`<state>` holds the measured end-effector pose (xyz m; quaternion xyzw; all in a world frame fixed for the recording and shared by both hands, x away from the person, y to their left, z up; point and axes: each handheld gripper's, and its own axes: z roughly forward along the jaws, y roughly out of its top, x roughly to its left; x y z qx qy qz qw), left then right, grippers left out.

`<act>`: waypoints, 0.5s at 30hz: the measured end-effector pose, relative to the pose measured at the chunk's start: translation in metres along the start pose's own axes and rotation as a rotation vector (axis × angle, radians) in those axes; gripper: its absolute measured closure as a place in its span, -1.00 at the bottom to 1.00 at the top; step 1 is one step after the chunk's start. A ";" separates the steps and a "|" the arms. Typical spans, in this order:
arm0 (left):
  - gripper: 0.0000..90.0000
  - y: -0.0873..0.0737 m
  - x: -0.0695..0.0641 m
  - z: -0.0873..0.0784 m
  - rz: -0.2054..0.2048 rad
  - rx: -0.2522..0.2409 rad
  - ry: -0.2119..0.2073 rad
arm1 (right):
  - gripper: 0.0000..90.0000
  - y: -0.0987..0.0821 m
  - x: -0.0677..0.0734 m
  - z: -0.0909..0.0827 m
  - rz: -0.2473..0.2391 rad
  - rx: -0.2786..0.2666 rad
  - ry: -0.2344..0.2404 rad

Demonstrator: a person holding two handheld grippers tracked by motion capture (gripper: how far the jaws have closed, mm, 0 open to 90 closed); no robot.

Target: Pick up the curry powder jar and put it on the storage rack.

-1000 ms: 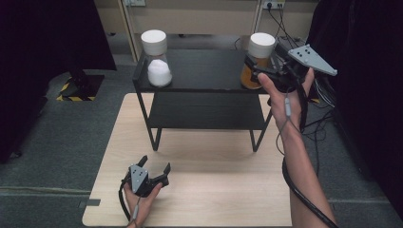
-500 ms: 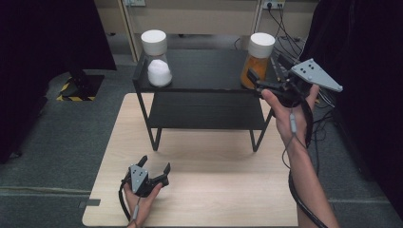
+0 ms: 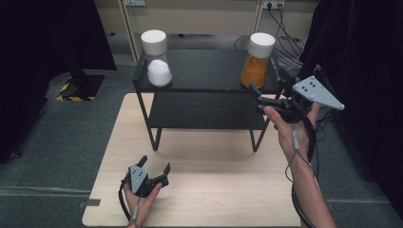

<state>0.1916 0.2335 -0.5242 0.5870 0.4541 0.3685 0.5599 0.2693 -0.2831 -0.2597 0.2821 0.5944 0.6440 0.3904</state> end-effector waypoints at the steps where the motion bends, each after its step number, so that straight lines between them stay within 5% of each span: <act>1: -0.86 0.000 0.000 0.000 0.001 0.000 0.000 | -0.99 -0.001 0.000 -0.001 -0.001 -0.001 0.002; 15: -0.86 0.000 0.000 0.000 0.001 0.001 0.001 | -0.99 -0.024 0.006 -0.016 0.016 -0.001 0.020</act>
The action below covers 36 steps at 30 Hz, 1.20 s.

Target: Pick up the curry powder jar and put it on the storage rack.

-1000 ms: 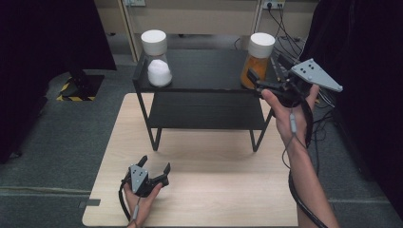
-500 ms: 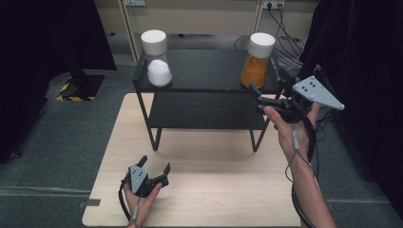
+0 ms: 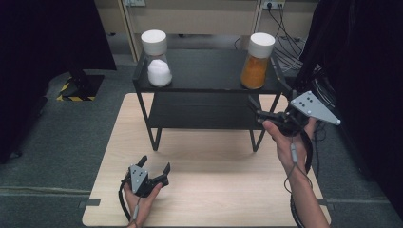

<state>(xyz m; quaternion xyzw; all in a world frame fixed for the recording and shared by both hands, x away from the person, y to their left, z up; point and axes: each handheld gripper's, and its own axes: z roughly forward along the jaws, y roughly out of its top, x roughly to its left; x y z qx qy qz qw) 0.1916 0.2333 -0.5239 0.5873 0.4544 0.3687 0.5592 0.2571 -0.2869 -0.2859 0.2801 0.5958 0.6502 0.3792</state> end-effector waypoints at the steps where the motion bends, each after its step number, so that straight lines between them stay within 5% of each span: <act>1: -0.86 0.000 0.000 0.000 0.000 0.000 0.000 | -0.99 -0.002 0.001 -0.002 0.001 -0.002 0.001; 36: -0.87 0.000 0.000 0.000 0.001 -0.002 0.002 | -0.99 -0.065 0.005 -0.038 0.053 0.051 -0.007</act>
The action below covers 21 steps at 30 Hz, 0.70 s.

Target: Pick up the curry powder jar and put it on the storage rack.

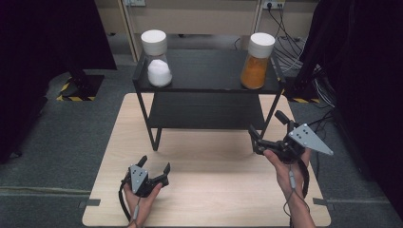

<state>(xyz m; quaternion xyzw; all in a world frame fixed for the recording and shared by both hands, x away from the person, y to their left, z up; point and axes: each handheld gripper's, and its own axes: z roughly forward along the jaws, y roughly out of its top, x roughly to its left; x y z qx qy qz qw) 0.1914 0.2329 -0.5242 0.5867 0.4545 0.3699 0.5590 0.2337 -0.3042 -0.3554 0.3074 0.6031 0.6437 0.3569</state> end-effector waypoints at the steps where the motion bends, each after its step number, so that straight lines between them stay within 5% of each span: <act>1: -0.87 0.000 0.000 0.000 0.000 0.000 0.000 | -0.99 -0.002 0.000 -0.001 0.001 0.001 -0.002; 21: -0.87 0.000 0.000 0.000 0.001 -0.003 0.001 | -0.99 -0.039 0.000 -0.013 0.030 0.035 -0.025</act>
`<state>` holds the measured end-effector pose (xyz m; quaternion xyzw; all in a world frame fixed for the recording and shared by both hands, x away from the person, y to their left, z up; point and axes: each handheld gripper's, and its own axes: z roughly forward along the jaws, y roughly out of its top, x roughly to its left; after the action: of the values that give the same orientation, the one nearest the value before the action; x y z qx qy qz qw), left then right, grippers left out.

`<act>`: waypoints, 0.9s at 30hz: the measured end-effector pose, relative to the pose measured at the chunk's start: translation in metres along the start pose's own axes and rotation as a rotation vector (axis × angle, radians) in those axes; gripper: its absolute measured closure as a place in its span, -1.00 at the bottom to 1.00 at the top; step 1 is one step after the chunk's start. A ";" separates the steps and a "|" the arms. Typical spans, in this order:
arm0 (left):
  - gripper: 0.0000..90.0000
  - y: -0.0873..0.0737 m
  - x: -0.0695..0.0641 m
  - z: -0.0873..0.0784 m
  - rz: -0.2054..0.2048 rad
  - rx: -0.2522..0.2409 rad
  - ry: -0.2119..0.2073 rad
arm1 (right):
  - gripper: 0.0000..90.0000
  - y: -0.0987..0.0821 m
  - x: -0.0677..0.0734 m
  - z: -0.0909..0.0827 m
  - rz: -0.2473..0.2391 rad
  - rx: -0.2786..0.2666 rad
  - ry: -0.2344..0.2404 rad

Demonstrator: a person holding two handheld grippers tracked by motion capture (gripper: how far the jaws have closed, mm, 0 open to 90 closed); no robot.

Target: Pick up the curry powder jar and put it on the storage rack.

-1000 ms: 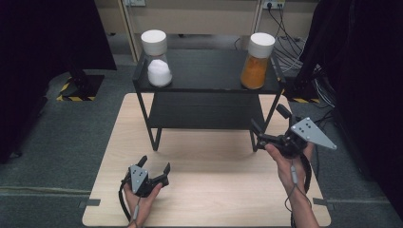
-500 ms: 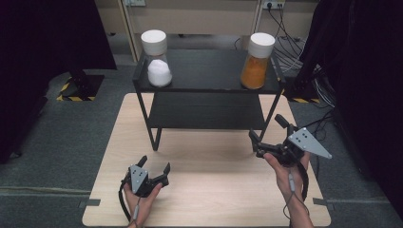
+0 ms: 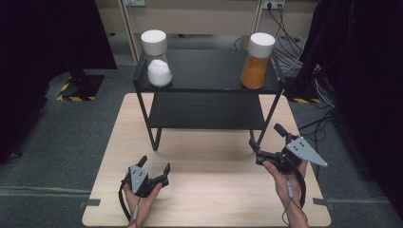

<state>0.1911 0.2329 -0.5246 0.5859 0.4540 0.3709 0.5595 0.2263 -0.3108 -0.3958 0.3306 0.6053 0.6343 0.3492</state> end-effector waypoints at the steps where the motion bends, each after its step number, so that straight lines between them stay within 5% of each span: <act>1: -0.87 0.000 0.000 0.000 0.000 0.000 0.000 | -0.99 -0.002 0.000 -0.001 0.004 0.003 -0.001; 27: -0.87 0.000 0.000 0.000 -0.001 -0.002 0.000 | -0.99 -0.046 0.000 -0.008 0.043 0.097 -0.020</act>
<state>0.1909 0.2331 -0.5249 0.5852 0.4540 0.3708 0.5603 0.2218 -0.3136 -0.4425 0.3663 0.6245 0.6084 0.3251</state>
